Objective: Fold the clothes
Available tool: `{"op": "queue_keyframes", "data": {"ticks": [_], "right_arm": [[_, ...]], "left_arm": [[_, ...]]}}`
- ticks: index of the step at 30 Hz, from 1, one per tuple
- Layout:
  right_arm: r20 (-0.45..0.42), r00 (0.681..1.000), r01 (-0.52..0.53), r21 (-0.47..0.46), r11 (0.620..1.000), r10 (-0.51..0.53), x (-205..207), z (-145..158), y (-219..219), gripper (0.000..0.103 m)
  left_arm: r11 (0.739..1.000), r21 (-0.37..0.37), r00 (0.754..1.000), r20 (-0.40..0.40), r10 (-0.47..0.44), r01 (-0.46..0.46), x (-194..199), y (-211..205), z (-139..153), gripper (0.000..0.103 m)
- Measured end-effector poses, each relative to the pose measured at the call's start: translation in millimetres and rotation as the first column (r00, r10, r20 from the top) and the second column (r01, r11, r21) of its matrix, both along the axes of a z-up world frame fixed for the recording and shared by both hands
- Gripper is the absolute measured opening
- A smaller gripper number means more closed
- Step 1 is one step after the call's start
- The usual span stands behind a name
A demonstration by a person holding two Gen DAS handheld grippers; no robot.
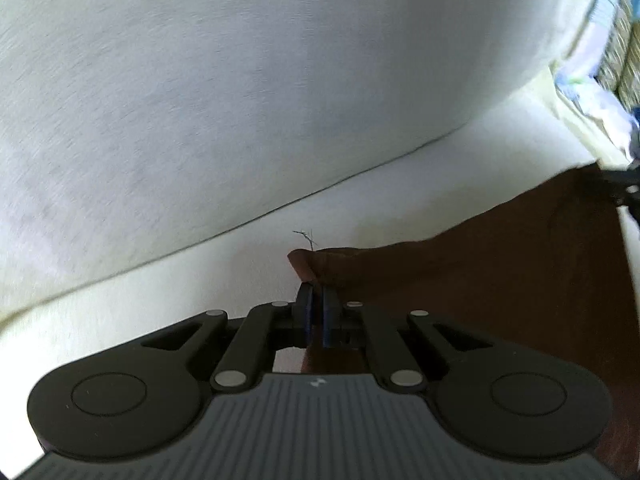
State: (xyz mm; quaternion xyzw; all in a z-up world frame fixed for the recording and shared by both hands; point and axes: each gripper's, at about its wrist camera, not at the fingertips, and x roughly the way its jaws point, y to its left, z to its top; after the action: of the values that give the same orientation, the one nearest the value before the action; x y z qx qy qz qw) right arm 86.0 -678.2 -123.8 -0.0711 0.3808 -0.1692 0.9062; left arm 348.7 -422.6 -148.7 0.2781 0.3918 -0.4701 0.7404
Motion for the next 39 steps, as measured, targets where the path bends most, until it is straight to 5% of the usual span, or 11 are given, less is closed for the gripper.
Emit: {"op": "queue_keyframes", "data": {"ticks": [2, 5, 8, 10, 12, 14, 22, 26, 32, 35, 39], "right_arm": [[-0.055, 0.997, -0.044, 0.068, 0.997, 0.048, 8, -16, 7, 0.043], [-0.097, 0.994, -0.027, 0.296, 0.955, 0.058, 19, -32, -6, 0.043], [-0.042, 0.998, 0.055, 0.499, 0.865, -0.039, 10, -24, -41, 0.045], [-0.02, 0.992, 0.114, 0.568, 0.815, -0.125, -4, -17, -67, 0.044], [-0.036, 0.981, 0.176, 0.564, 0.807, -0.188, -10, -18, -86, 0.035], [-0.065, 0.971, 0.227, 0.561, 0.796, -0.231, -11, -24, -101, 0.014], [-0.147, 0.967, 0.251, 0.676, 0.693, -0.208, -1, -63, -102, 0.015], [-0.127, 0.973, 0.225, 0.684, 0.694, -0.191, 11, -63, -87, 0.015], [-0.106, 0.988, 0.156, 0.567, 0.809, -0.116, 16, -52, -79, 0.003], [-0.084, 0.974, 0.225, 0.475, 0.851, -0.21, 6, -38, -82, 0.002], [-0.095, 0.94, 0.333, 0.453, 0.827, -0.326, -7, -41, -89, 0.002]], "left_arm": [[0.999, 0.046, 1.0, 0.022, 0.019, -0.02, 1, -3, -10, 0.003], [0.998, 0.039, 0.999, 0.011, 0.041, -0.041, 4, -2, -13, 0.003], [0.999, 0.042, 0.999, 0.018, 0.027, -0.028, 8, -3, -13, 0.003], [0.999, 0.042, 0.999, 0.013, 0.033, -0.033, 9, -4, -12, 0.003], [0.998, 0.041, 0.999, 0.01, 0.038, -0.039, 7, -5, -12, 0.003], [0.998, 0.041, 0.999, 0.012, 0.041, -0.041, 6, -3, -10, 0.003], [0.998, 0.048, 0.999, 0.018, 0.031, -0.031, 3, -9, -20, 0.003], [0.998, 0.052, 0.999, 0.022, 0.028, -0.029, 6, -11, -23, 0.003], [0.998, 0.06, 0.999, 0.024, 0.028, -0.029, 0, -12, -22, 0.003], [0.998, 0.047, 0.999, 0.033, 0.03, -0.032, -6, -9, -10, 0.004], [0.998, 0.045, 0.998, 0.049, 0.032, -0.034, -17, -4, -5, 0.005]]}}
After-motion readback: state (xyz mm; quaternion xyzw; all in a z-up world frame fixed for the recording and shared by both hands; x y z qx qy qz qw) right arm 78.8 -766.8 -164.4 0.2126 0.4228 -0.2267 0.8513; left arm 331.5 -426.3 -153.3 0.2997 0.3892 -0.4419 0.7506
